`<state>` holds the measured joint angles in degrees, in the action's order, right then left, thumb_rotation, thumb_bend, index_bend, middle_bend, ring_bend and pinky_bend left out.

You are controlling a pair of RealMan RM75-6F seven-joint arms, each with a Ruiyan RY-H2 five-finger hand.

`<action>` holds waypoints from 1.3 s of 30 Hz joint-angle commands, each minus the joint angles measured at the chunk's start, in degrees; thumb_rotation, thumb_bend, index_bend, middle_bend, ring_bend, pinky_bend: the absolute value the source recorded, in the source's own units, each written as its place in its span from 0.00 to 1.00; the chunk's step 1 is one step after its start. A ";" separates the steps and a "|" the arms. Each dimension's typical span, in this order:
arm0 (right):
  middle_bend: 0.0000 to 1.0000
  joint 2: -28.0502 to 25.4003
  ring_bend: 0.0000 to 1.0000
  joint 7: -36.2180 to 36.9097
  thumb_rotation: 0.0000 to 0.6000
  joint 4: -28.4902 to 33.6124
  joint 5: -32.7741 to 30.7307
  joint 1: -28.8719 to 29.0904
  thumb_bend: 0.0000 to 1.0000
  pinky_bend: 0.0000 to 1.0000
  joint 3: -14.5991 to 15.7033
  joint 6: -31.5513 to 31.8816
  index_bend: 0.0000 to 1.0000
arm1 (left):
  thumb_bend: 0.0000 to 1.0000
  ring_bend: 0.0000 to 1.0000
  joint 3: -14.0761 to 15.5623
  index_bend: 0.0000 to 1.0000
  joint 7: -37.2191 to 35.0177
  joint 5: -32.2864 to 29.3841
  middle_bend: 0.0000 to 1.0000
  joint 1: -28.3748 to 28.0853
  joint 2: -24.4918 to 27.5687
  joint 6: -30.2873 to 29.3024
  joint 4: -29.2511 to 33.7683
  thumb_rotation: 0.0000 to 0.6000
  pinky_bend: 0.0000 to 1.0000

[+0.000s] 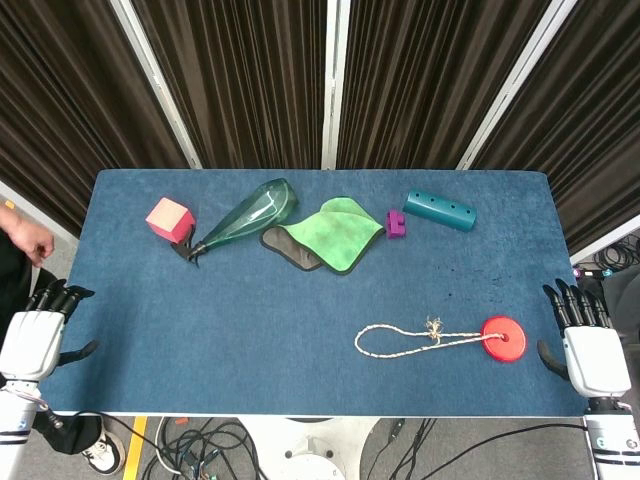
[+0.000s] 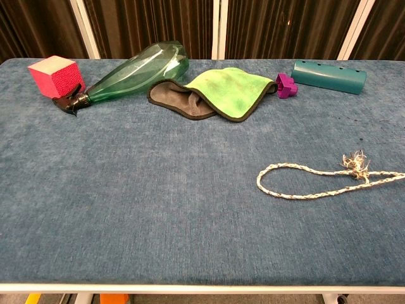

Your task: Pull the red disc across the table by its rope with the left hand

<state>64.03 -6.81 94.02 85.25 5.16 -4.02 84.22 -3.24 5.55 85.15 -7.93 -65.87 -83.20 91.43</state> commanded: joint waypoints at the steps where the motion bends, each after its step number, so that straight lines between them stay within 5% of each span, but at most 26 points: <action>1: 0.00 0.01 0.00 0.12 1.00 0.04 -0.11 -0.17 0.26 0.00 -0.14 0.34 0.00 | 0.11 0.12 0.00 0.27 0.31 0.11 0.24 -0.35 0.06 0.43 0.15 1.00 0.21; 11: 0.00 0.03 0.00 1.13 1.00 -0.47 -1.32 -0.28 0.26 0.00 -0.73 0.30 0.00 | 0.11 0.12 0.82 0.27 -0.58 1.97 0.24 -1.85 0.29 2.48 2.89 1.00 0.21; 20: 0.00 -1.10 0.00 3.43 1.00 -1.87 -2.64 -0.76 0.26 0.00 -1.45 0.67 0.00 | 0.11 0.12 1.09 0.27 1.54 10.25 0.24 -12.18 -3.15 14.32 7.88 1.00 0.21; 28: 0.00 -1.74 0.00 6.97 1.00 -3.36 -4.21 -2.36 0.26 0.00 -1.97 2.16 0.00 | 0.11 0.12 -2.18 0.27 0.57 12.53 0.24 -28.18 -15.07 31.51 3.40 1.00 0.21; 39: 0.00 -0.54 0.00 11.84 1.00 -7.84 -5.70 -2.96 0.26 0.00 -1.63 0.19 0.00 | 0.12 0.12 -3.65 0.27 -6.53 11.91 0.24 -39.75 -30.83 38.33 -10.83 1.00 0.21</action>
<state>63.43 4.96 86.26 79.56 2.27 -5.71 84.45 -6.36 0.77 97.09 -45.50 -94.26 -46.06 83.11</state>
